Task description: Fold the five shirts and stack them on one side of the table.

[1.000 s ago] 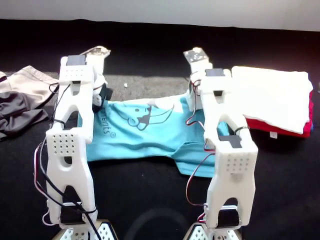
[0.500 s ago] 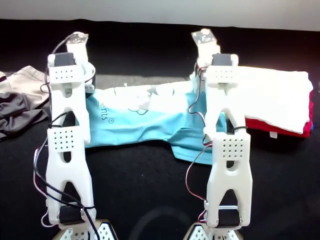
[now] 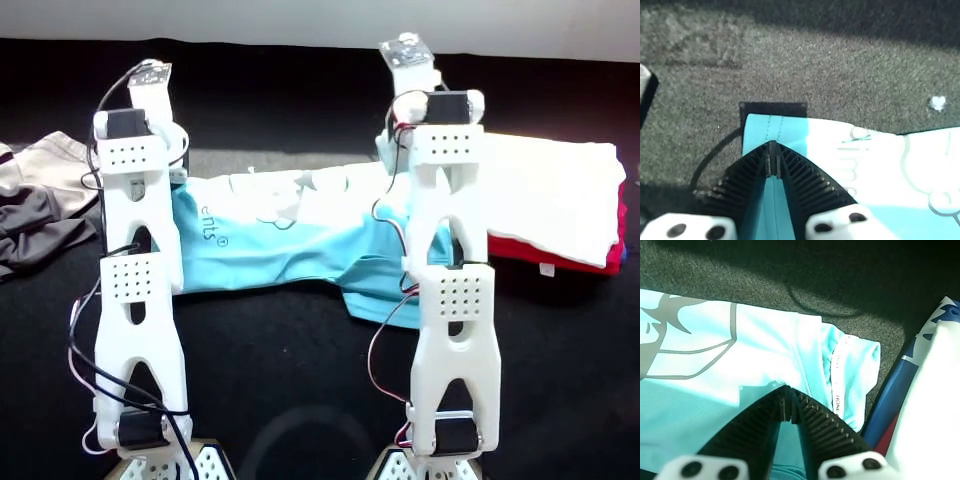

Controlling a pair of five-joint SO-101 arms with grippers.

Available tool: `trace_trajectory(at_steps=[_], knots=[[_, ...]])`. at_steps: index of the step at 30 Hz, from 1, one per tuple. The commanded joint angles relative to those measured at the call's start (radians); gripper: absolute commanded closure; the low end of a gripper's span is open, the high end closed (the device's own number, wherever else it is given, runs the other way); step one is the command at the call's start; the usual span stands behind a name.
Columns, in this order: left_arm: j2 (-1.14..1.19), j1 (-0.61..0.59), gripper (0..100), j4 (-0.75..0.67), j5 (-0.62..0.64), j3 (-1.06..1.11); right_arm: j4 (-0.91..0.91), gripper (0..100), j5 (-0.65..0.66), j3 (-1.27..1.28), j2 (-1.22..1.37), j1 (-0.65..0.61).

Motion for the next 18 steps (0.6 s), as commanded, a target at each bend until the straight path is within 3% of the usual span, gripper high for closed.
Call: trace_trajectory(at_steps=[1,11,18], knots=[[0.018,0.005,99,-0.114,0.005,-0.004,0.008,99.1,-0.003,0.053,-0.005,-0.024],[0.039,-0.085,99,-0.150,0.068,-0.004,-0.232,99.1,-0.009,0.136,0.183,0.042],[0.035,-0.148,99,-0.110,0.164,-0.008,-0.196,99.1,-0.011,0.054,0.188,0.076]])
